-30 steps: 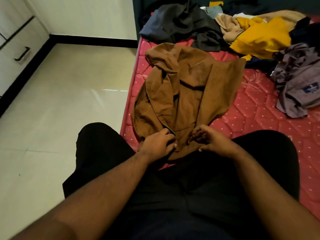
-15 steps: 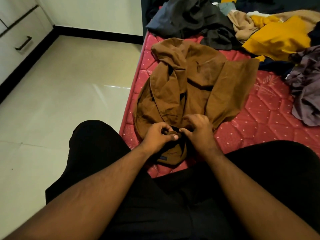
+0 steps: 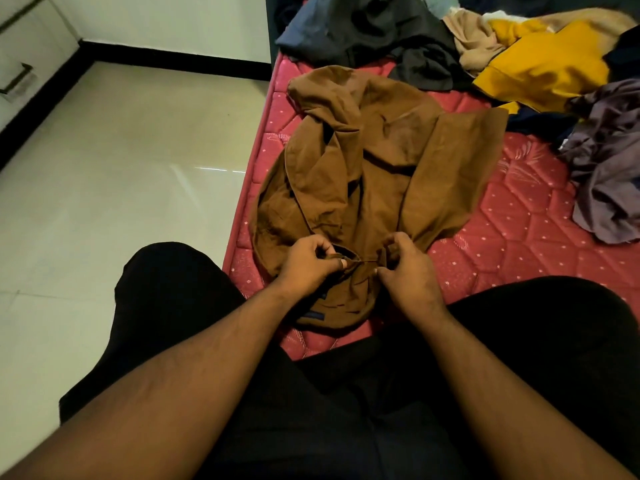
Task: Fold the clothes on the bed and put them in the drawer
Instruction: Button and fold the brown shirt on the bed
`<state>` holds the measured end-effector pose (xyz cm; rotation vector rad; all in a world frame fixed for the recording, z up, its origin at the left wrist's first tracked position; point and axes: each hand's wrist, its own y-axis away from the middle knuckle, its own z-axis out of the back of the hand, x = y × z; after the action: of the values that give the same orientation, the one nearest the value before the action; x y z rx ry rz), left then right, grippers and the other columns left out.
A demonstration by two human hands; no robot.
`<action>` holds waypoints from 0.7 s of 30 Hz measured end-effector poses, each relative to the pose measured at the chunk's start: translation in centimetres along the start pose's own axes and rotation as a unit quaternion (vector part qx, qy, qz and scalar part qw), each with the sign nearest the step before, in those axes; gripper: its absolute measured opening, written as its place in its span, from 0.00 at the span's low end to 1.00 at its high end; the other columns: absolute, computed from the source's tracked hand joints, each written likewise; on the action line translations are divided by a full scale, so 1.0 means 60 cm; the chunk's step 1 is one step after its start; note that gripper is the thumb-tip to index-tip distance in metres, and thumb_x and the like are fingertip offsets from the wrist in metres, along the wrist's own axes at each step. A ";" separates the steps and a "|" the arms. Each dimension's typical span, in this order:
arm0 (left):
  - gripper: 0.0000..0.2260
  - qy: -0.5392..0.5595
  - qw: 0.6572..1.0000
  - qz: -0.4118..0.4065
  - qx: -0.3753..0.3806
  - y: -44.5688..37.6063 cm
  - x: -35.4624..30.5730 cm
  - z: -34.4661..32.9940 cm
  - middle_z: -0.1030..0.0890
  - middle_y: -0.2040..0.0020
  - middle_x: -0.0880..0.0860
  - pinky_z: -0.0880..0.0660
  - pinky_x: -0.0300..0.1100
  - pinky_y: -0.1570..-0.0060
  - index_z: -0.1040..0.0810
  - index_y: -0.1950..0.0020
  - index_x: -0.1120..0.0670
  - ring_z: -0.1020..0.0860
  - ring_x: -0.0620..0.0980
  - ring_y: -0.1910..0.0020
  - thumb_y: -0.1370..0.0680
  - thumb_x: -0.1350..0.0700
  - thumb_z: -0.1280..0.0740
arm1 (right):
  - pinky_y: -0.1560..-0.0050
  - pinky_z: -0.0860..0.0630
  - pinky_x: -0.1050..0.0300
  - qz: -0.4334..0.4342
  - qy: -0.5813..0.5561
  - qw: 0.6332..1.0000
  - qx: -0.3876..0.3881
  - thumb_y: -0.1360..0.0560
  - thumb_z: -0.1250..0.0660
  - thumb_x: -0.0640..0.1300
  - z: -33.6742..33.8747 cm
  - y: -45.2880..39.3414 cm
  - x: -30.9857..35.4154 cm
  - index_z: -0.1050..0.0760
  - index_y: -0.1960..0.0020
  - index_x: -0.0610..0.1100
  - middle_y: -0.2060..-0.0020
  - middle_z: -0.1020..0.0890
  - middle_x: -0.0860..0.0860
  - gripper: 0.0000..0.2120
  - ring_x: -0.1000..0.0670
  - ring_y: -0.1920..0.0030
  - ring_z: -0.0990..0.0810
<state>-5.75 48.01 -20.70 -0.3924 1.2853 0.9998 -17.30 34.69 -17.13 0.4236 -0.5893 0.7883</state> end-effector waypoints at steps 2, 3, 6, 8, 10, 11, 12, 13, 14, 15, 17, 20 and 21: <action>0.13 0.010 1.000 0.003 0.029 -0.001 -0.006 0.007 0.24 0.69 0.49 0.27 0.43 0.65 0.26 0.66 0.54 0.25 0.46 0.68 0.31 0.62 0.23 | 0.55 0.18 0.46 -0.009 -0.035 0.999 -0.024 0.29 0.31 0.33 -0.003 -0.001 -0.002 0.27 0.42 0.51 0.54 0.20 0.53 0.20 0.50 0.54 0.19; 0.12 0.006 0.999 0.004 0.044 0.001 -0.011 0.011 0.24 0.69 0.49 0.28 0.42 0.66 0.25 0.66 0.55 0.26 0.45 0.69 0.31 0.61 0.22 | 0.54 0.19 0.47 -0.011 -0.068 0.997 -0.043 0.29 0.33 0.31 -0.003 -0.003 -0.003 0.26 0.42 0.50 0.55 0.20 0.54 0.21 0.52 0.54 0.19; 0.08 -0.024 0.992 0.007 0.122 0.011 -0.028 0.026 0.20 0.65 0.52 0.26 0.37 0.60 0.19 0.61 0.61 0.23 0.43 0.66 0.33 0.62 0.21 | 0.47 0.20 0.54 0.000 -0.178 0.980 -0.085 0.30 0.36 0.28 -0.001 -0.006 0.004 0.21 0.47 0.49 0.53 0.21 0.56 0.20 0.58 0.51 0.21; 0.08 -0.074 0.977 0.002 0.202 0.012 -0.035 0.041 0.16 0.58 0.52 0.25 0.36 0.50 0.16 0.55 0.60 0.20 0.43 0.58 0.32 0.63 0.22 | 0.46 0.22 0.63 0.036 -0.196 0.976 -0.087 0.31 0.40 0.24 0.001 -0.005 0.006 0.20 0.53 0.49 0.52 0.24 0.56 0.23 0.59 0.50 0.22; 0.08 -0.122 0.962 -0.005 0.244 0.013 -0.035 0.053 0.15 0.54 0.51 0.25 0.37 0.45 0.15 0.52 0.57 0.19 0.44 0.54 0.30 0.64 0.24 | 0.48 0.25 0.68 0.125 -0.135 0.980 -0.071 0.33 0.42 0.23 0.000 -0.002 0.008 0.17 0.55 0.45 0.52 0.24 0.53 0.23 0.56 0.50 0.23; 0.07 -0.125 0.966 -0.005 0.227 0.013 -0.034 0.055 0.15 0.54 0.52 0.25 0.39 0.44 0.15 0.51 0.57 0.19 0.45 0.54 0.28 0.64 0.25 | 0.49 0.26 0.65 0.193 -0.074 0.976 -0.062 0.34 0.41 0.23 -0.002 0.000 0.010 0.17 0.55 0.43 0.52 0.23 0.50 0.21 0.53 0.50 0.24; 0.06 -0.111 0.977 -0.001 0.184 0.012 -0.032 0.055 0.15 0.55 0.54 0.23 0.43 0.45 0.16 0.51 0.58 0.19 0.47 0.55 0.27 0.65 0.27 | 0.51 0.26 0.60 0.257 0.000 0.965 -0.054 0.35 0.38 0.25 -0.003 0.003 0.011 0.17 0.54 0.41 0.52 0.21 0.48 0.18 0.48 0.50 0.24; 0.05 -0.086 0.988 0.007 0.127 0.010 -0.029 0.054 0.16 0.57 0.57 0.22 0.47 0.47 0.17 0.53 0.59 0.20 0.50 0.57 0.27 0.65 0.27 | 0.52 0.26 0.55 0.308 0.066 0.948 -0.044 0.34 0.35 0.26 -0.006 0.004 0.011 0.17 0.52 0.41 0.51 0.20 0.47 0.17 0.45 0.51 0.24; 0.04 -0.055 0.996 0.016 0.070 0.009 -0.027 0.052 0.18 0.59 0.59 0.21 0.49 0.51 0.18 0.56 0.59 0.21 0.53 0.59 0.27 0.66 0.27 | 0.53 0.25 0.53 0.329 0.096 0.939 -0.024 0.33 0.33 0.27 -0.010 0.004 0.011 0.18 0.49 0.42 0.51 0.19 0.46 0.17 0.44 0.51 0.24; 0.05 -0.024 0.999 0.026 0.028 0.007 -0.025 0.051 0.19 0.61 0.61 0.22 0.51 0.54 0.19 0.59 0.57 0.22 0.55 0.61 0.28 0.66 0.27 | 0.52 0.25 0.51 0.321 0.092 0.943 0.004 0.32 0.33 0.27 -0.013 0.003 0.013 0.20 0.44 0.42 0.50 0.19 0.46 0.19 0.44 0.51 0.24; 0.08 0.034 0.998 0.047 0.011 0.004 -0.025 0.049 0.19 0.62 0.63 0.22 0.53 0.56 0.20 0.62 0.56 0.22 0.56 0.62 0.29 0.68 0.27 | 0.50 0.24 0.51 0.286 0.033 0.957 0.043 0.30 0.33 0.28 -0.015 0.000 0.019 0.25 0.39 0.44 0.51 0.19 0.45 0.22 0.44 0.51 0.22; 0.08 0.097 0.992 0.074 0.042 0.008 -0.035 0.045 0.18 0.63 0.59 0.20 0.46 0.57 0.18 0.63 0.57 0.20 0.53 0.62 0.31 0.70 0.28 | 0.54 0.29 0.51 0.329 0.055 0.942 0.046 0.29 0.36 0.34 -0.015 -0.001 0.015 0.20 0.48 0.47 0.55 0.17 0.50 0.14 0.45 0.54 0.22; 0.09 0.119 0.988 0.084 0.053 0.010 -0.040 0.043 0.18 0.63 0.59 0.21 0.43 0.59 0.18 0.63 0.58 0.20 0.53 0.62 0.30 0.71 0.29 | 0.54 0.34 0.51 0.341 0.092 0.935 0.030 0.29 0.38 0.37 -0.012 0.000 0.015 0.21 0.50 0.50 0.55 0.17 0.53 0.13 0.46 0.53 0.23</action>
<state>-4.54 49.31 -17.57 -0.3320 1.6019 1.0422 -16.56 35.59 -17.13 0.1883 -0.5377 1.4984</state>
